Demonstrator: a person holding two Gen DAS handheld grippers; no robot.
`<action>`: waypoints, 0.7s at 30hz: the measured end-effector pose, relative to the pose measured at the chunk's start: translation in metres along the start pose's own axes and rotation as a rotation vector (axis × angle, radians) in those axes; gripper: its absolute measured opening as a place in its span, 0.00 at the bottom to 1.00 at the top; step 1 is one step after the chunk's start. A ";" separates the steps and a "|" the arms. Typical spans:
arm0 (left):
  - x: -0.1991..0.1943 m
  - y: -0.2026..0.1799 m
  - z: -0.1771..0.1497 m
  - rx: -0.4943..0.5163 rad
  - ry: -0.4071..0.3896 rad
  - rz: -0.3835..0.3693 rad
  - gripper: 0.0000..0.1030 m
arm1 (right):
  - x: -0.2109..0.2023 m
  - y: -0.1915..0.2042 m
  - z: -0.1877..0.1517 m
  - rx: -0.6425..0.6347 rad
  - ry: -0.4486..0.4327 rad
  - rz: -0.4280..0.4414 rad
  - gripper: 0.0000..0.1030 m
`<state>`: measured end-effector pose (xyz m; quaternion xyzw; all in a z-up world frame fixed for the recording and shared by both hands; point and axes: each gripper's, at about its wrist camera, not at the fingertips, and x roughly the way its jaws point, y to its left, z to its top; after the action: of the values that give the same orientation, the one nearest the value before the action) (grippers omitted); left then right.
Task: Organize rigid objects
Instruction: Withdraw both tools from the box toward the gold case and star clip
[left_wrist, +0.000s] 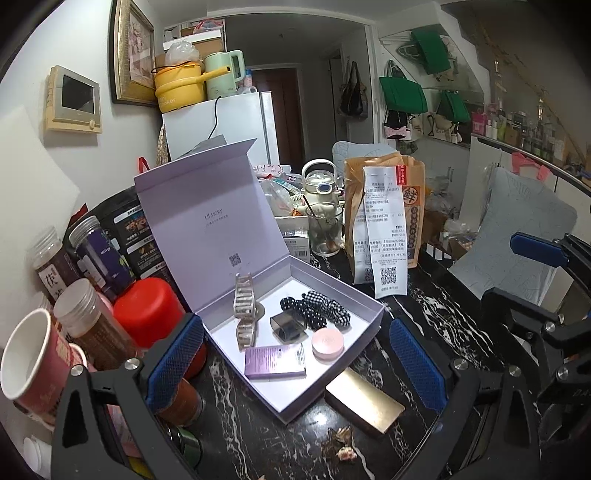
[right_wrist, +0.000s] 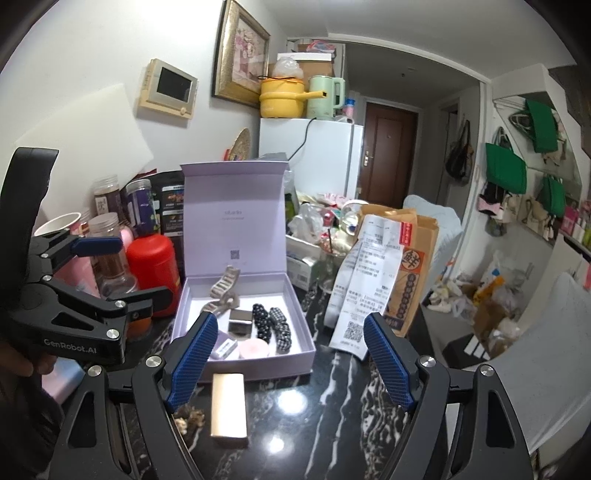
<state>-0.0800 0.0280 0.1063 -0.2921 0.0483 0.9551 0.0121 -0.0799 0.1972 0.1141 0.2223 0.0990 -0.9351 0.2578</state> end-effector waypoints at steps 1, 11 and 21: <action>-0.001 0.000 -0.003 0.002 0.002 0.003 1.00 | -0.001 0.001 -0.002 -0.001 0.002 0.004 0.80; 0.005 0.006 -0.034 0.011 0.043 0.021 1.00 | 0.005 0.017 -0.029 -0.002 0.051 0.013 0.80; 0.019 0.008 -0.071 -0.005 0.123 -0.007 1.00 | 0.013 0.022 -0.057 0.027 0.096 0.040 0.80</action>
<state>-0.0568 0.0134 0.0380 -0.3506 0.0456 0.9353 0.0120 -0.0576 0.1897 0.0565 0.2724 0.0941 -0.9192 0.2683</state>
